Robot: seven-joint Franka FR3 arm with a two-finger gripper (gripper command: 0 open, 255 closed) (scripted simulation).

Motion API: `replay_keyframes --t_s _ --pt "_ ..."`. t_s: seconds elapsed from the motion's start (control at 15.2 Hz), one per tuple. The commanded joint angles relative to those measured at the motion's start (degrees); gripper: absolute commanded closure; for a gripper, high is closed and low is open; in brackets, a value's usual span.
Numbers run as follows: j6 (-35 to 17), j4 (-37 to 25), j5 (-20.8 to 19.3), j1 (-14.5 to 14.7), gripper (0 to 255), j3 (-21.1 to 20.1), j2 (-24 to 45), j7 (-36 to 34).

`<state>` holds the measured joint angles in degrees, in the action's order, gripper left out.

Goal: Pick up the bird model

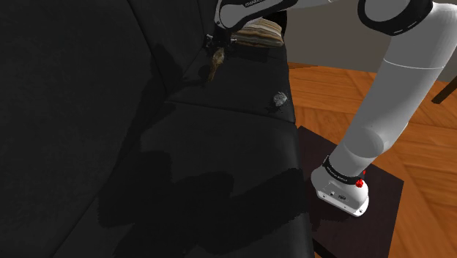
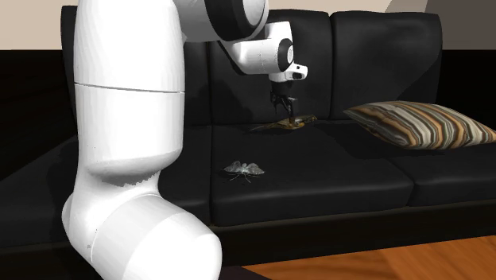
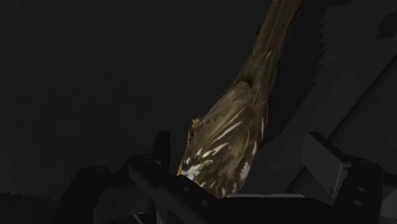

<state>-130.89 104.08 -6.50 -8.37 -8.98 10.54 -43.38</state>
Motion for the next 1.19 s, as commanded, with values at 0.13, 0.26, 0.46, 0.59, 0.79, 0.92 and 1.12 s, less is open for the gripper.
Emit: replay_keyframes --t_s 0.13,0.26,0.46,0.59,0.79,0.92,1.12 --pt "-2.92 1.93 -0.46 0.05 0 0.12 0.95 -0.53" --pt "-3.32 2.19 -0.53 0.06 0 0.14 1.09 -0.59" --pt "-3.33 2.27 -0.49 0.02 255 0.15 1.02 -0.53" --pt "-3.32 2.25 -0.49 0.01 255 0.15 1.04 -0.51" --pt "-3.32 2.25 -0.49 0.02 255 0.15 1.03 -0.52" --pt "-3.33 2.26 -0.49 0.02 255 0.15 1.02 -0.52" --pt "-1.92 1.28 -0.30 0.03 255 0.08 0.59 -0.38"
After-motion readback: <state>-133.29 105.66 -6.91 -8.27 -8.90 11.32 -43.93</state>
